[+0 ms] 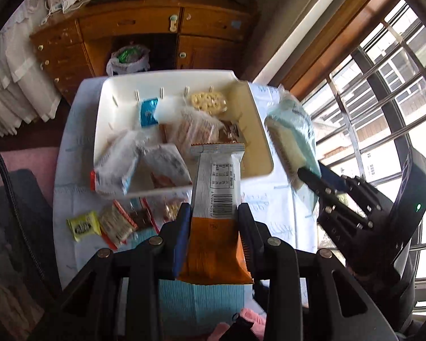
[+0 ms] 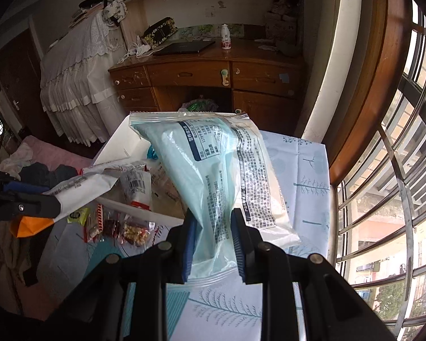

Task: Organize snacks
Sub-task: 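Lift the bar with left while right lifts the blue bag over the bin, then release the bar and the blue bag into the white bin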

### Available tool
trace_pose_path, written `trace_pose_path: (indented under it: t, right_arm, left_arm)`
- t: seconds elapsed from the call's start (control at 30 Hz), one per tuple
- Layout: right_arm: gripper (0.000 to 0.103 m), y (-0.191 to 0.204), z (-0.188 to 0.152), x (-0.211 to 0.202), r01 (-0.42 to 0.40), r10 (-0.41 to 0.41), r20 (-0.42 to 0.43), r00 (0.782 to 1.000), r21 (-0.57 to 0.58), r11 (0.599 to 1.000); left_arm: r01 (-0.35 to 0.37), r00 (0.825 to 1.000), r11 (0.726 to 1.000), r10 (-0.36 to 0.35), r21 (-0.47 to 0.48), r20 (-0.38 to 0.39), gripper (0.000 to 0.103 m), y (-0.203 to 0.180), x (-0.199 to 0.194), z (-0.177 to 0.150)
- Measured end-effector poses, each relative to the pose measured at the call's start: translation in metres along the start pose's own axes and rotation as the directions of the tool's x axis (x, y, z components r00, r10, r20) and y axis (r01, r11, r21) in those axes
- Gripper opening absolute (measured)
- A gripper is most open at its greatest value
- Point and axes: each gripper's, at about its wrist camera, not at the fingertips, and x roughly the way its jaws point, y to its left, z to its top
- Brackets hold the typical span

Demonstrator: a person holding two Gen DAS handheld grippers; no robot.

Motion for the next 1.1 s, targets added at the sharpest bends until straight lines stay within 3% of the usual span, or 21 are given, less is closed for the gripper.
trace_pose_path:
  t: [0.3,0.53,0.7,0.77,0.97,1.1]
  right_arm:
    - [0.025,0.026,0.025,0.035,0.003,-0.005,0.038,0.999,0.052,0.999]
    - [0.027,0.035,0.038,0.067,0.006,-0.009,0.043,0.999,0.078,0.997]
    - [0.033,0.040,0.045,0.087,-0.001,-0.002,0.033,0.999,0.097,0.995]
    - [0.037,0.041,0.045,0.093,0.004,-0.006,0.019,1.000,0.105,0.994]
    - [0.039,0.042,0.045,0.095,0.011,-0.013,0.021,1.000,0.124,0.992]
    - [0.043,0.043,0.045,0.089,0.025,-0.028,0.024,0.999,0.133,0.991]
  left_arm:
    - [0.028,0.992,0.999,-0.032,0.036,0.121,0.032,0.037,0.010,0.040]
    - [0.012,0.973,0.998,-0.028,0.069,0.230,0.032,0.061,0.030,0.057]
    - [0.018,0.974,1.000,-0.021,0.017,0.227,0.039,0.077,0.051,0.068]
    - [0.029,0.980,1.000,-0.029,0.004,0.198,0.051,0.084,0.059,0.071]
    - [0.038,0.984,0.999,-0.036,-0.011,0.175,0.066,0.093,0.063,0.065]
    - [0.038,0.985,0.999,-0.037,-0.005,0.169,0.069,0.092,0.055,0.055]
